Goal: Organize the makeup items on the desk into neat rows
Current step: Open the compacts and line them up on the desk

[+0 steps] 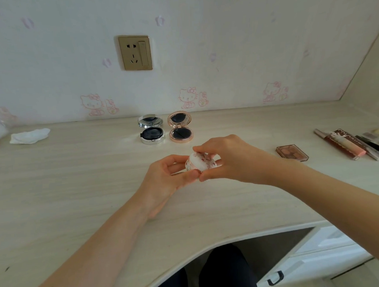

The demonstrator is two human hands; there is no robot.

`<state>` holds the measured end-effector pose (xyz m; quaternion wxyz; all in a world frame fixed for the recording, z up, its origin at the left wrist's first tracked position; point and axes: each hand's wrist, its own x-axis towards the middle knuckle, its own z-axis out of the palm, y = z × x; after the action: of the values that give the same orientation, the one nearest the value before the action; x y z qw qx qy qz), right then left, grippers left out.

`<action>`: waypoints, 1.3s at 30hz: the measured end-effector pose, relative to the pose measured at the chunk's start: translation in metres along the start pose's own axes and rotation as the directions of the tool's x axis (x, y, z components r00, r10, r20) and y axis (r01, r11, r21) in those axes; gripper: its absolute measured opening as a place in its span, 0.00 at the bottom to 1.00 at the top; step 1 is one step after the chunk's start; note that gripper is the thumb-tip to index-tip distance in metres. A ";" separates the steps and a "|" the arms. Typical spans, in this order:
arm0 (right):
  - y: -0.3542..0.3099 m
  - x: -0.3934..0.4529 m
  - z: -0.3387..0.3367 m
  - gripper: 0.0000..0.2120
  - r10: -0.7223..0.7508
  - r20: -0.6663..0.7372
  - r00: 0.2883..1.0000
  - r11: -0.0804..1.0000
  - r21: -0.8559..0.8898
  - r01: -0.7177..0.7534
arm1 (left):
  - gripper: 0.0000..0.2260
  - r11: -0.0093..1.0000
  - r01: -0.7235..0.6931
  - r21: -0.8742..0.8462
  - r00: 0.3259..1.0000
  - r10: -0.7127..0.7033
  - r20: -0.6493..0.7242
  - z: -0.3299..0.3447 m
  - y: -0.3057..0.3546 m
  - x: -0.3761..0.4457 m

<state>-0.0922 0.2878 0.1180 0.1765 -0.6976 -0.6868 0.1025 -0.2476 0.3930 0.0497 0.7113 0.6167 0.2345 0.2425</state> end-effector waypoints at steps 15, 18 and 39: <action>0.009 0.008 -0.001 0.23 0.059 0.040 0.997 0.997 0.053 -0.061 | 0.23 0.895 -0.186 0.405 0.977 0.210 -0.016 -0.004 -0.005 0.004; 0.009 0.009 0.003 0.22 0.069 0.033 0.997 0.997 0.021 -0.069 | 0.31 0.845 -0.184 0.501 0.966 0.250 -0.067 -0.005 -0.011 0.006; 0.016 0.018 0.026 0.17 0.037 -0.077 0.996 0.998 -0.057 -0.041 | 0.28 0.785 -0.135 0.605 0.960 0.254 -0.115 -0.010 -0.026 0.008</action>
<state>-0.0869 0.3081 0.0899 0.1800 -0.7192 -0.6685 0.0591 -0.2465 0.4030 0.0227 0.4291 0.8019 0.3000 0.2876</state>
